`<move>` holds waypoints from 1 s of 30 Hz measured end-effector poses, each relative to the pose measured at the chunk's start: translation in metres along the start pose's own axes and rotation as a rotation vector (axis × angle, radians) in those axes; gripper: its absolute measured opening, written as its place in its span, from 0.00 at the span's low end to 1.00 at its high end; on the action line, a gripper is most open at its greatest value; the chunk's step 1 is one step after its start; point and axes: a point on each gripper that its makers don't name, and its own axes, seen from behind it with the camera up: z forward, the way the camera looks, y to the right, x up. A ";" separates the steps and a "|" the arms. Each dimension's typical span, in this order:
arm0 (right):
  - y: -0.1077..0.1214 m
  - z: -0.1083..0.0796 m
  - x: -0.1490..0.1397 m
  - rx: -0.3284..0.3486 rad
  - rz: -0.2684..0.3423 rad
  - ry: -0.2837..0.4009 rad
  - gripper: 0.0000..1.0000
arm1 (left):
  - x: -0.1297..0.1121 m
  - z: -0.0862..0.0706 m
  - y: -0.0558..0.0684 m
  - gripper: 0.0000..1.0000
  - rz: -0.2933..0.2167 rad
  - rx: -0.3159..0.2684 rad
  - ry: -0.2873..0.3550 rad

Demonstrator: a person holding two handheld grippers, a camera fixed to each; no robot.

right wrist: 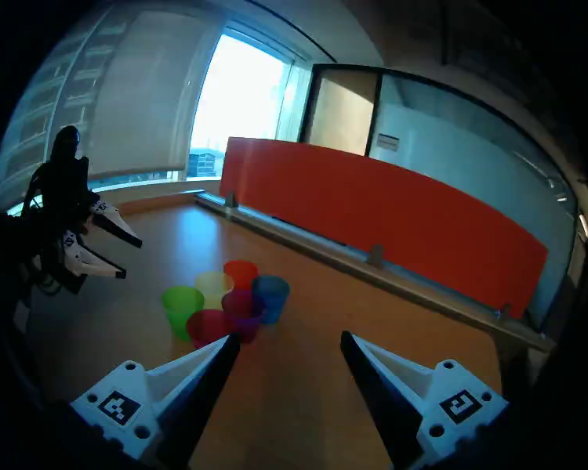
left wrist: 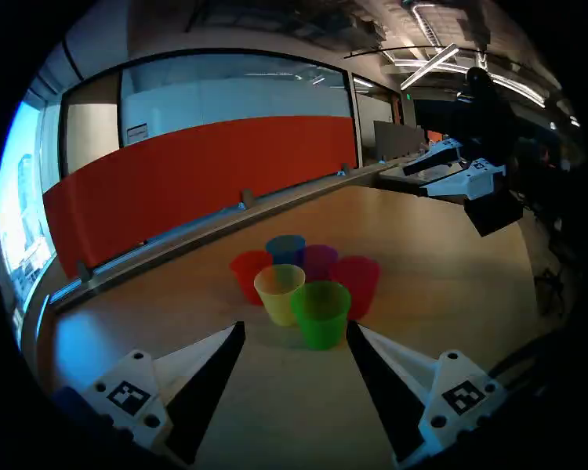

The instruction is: Pour water

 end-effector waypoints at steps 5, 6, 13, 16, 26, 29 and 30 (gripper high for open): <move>0.003 0.013 0.000 0.018 -0.007 -0.007 1.00 | -0.003 0.015 0.004 0.96 0.007 -0.029 -0.022; 0.003 0.015 0.000 0.022 -0.008 -0.010 1.00 | -0.004 0.018 0.004 0.96 0.007 -0.034 -0.026; 0.007 0.033 -0.001 0.041 -0.020 -0.023 1.00 | -0.014 0.036 0.012 0.96 0.012 -0.074 -0.062; 0.009 0.041 0.000 0.048 -0.025 -0.025 1.00 | -0.017 0.043 0.015 0.96 0.014 -0.091 -0.075; 0.011 0.059 0.002 0.068 -0.041 -0.029 1.00 | -0.026 0.064 0.022 0.96 0.027 -0.124 -0.124; 0.012 0.063 0.003 0.073 -0.047 -0.030 1.00 | -0.027 0.070 0.024 0.96 0.022 -0.133 -0.131; 0.012 0.065 0.002 0.074 -0.048 -0.031 1.00 | -0.027 0.072 0.024 0.96 0.021 -0.135 -0.133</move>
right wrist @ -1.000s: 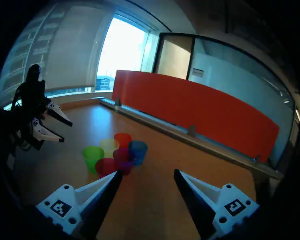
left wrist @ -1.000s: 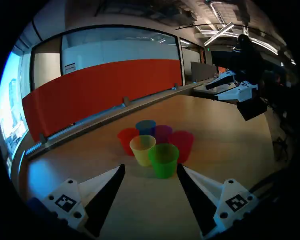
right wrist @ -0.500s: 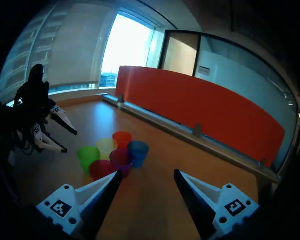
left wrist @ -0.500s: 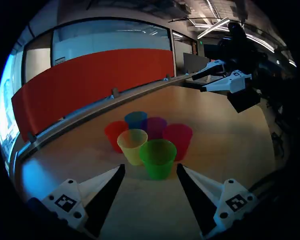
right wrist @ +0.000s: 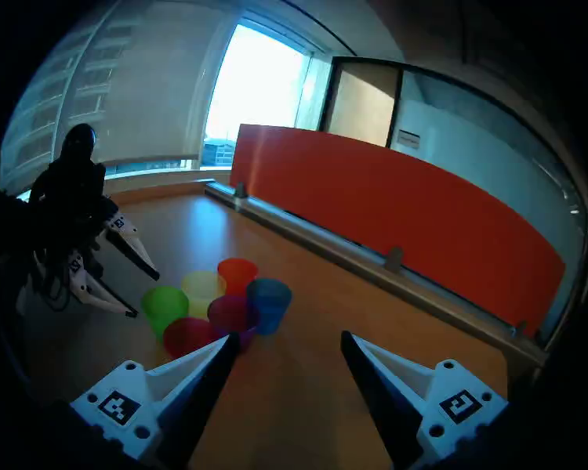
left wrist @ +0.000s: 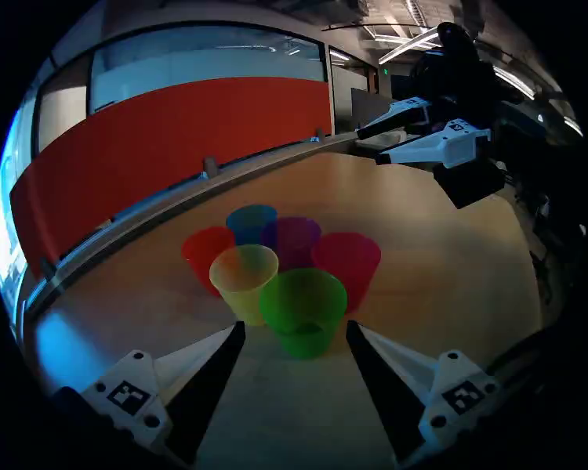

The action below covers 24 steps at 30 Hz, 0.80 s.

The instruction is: Pour water

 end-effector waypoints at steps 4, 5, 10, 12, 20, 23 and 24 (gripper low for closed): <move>0.002 0.005 0.000 0.002 -0.003 -0.003 1.00 | -0.002 0.007 0.001 0.96 0.001 -0.007 -0.011; 0.002 0.006 0.000 0.003 -0.003 -0.004 1.00 | -0.002 0.008 0.001 0.96 0.003 -0.009 -0.014; 0.003 0.012 0.000 0.010 -0.004 -0.005 1.00 | -0.004 0.016 0.002 0.96 0.013 -0.017 -0.028; 0.004 0.014 -0.001 0.014 -0.006 -0.007 1.00 | -0.004 0.018 0.002 0.96 0.016 -0.018 -0.030; 0.004 0.023 -0.004 0.026 -0.020 -0.014 1.00 | -0.001 0.027 0.003 0.96 0.013 -0.029 -0.033; 0.005 0.026 -0.004 0.029 -0.019 -0.013 1.00 | 0.002 0.030 0.005 0.96 0.014 -0.034 -0.031; 0.005 0.026 -0.004 0.030 -0.018 -0.014 1.00 | 0.002 0.031 0.005 0.96 0.015 -0.035 -0.032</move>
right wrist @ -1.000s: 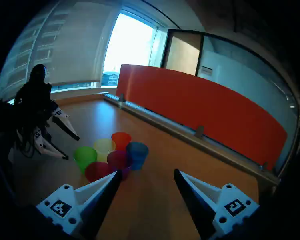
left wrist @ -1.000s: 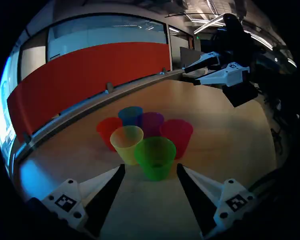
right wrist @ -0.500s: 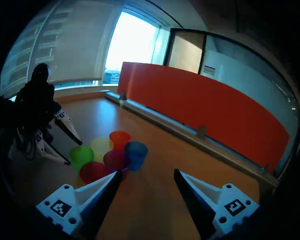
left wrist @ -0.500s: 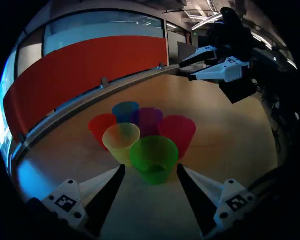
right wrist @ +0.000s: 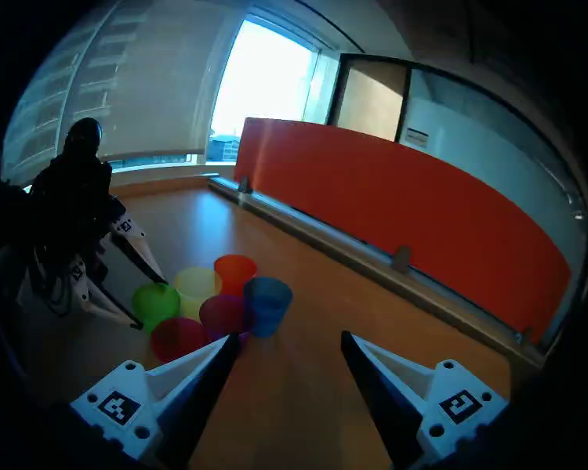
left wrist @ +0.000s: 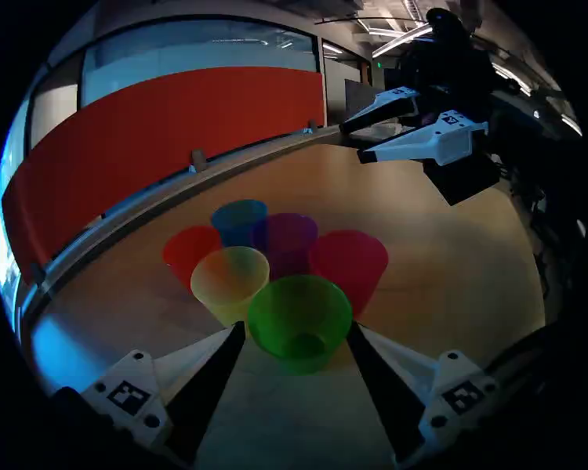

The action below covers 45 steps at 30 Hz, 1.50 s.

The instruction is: Pour water

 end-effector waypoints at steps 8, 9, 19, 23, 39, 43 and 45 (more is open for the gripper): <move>0.000 0.006 0.000 0.008 -0.001 -0.003 1.00 | 0.002 0.007 0.002 0.96 0.003 -0.005 0.000; 0.000 0.007 0.000 0.009 -0.002 -0.003 1.00 | 0.002 0.008 0.002 0.96 0.000 -0.006 0.000; 0.001 0.012 -0.002 0.010 -0.007 -0.005 1.00 | 0.002 0.014 0.000 0.94 -0.009 0.001 0.005; 0.003 0.014 -0.002 0.008 -0.006 -0.004 1.00 | 0.002 0.016 -0.002 0.87 0.010 0.013 0.006; 0.005 0.046 0.009 0.041 -0.005 -0.014 1.00 | 0.013 -0.003 -0.007 0.87 -0.014 0.039 0.066; 0.005 0.059 0.010 0.059 -0.006 -0.030 1.00 | 0.016 -0.010 -0.009 0.87 -0.027 0.047 0.087; 0.004 0.065 0.010 0.068 -0.007 -0.038 1.00 | 0.016 -0.014 -0.010 0.87 -0.030 0.051 0.093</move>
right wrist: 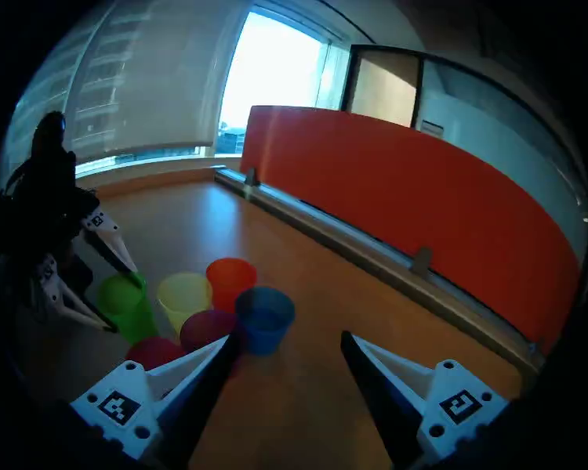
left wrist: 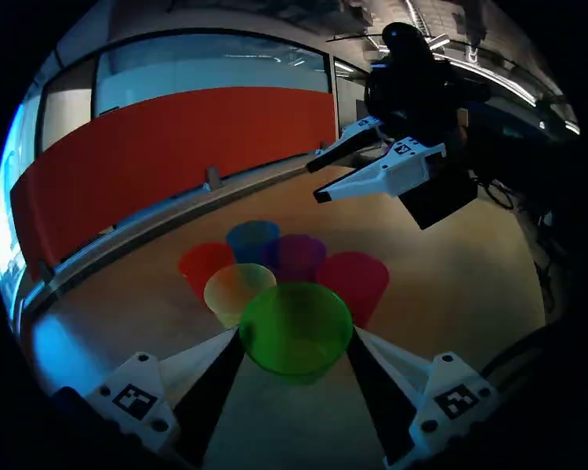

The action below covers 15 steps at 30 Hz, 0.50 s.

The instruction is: Pour water

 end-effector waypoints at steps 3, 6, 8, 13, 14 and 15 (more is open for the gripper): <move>-0.001 0.009 0.000 0.017 -0.002 -0.013 1.00 | 0.001 -0.006 -0.001 0.87 0.000 0.005 0.005; -0.003 0.019 0.000 0.032 -0.003 -0.027 1.00 | 0.002 -0.011 0.000 0.87 -0.001 0.006 0.010; -0.004 0.026 0.001 0.042 -0.004 -0.036 1.00 | 0.003 -0.014 0.000 0.87 -0.001 0.008 0.017; -0.007 0.045 0.003 0.063 -0.006 -0.061 1.00 | 0.005 -0.020 -0.001 0.87 -0.001 0.008 0.031; -0.008 0.048 0.003 0.066 -0.006 -0.066 1.00 | 0.005 -0.021 0.000 0.87 -0.001 0.008 0.034; -0.008 0.051 0.003 0.068 -0.007 -0.070 1.00 | 0.006 -0.022 -0.001 0.87 -0.002 0.007 0.036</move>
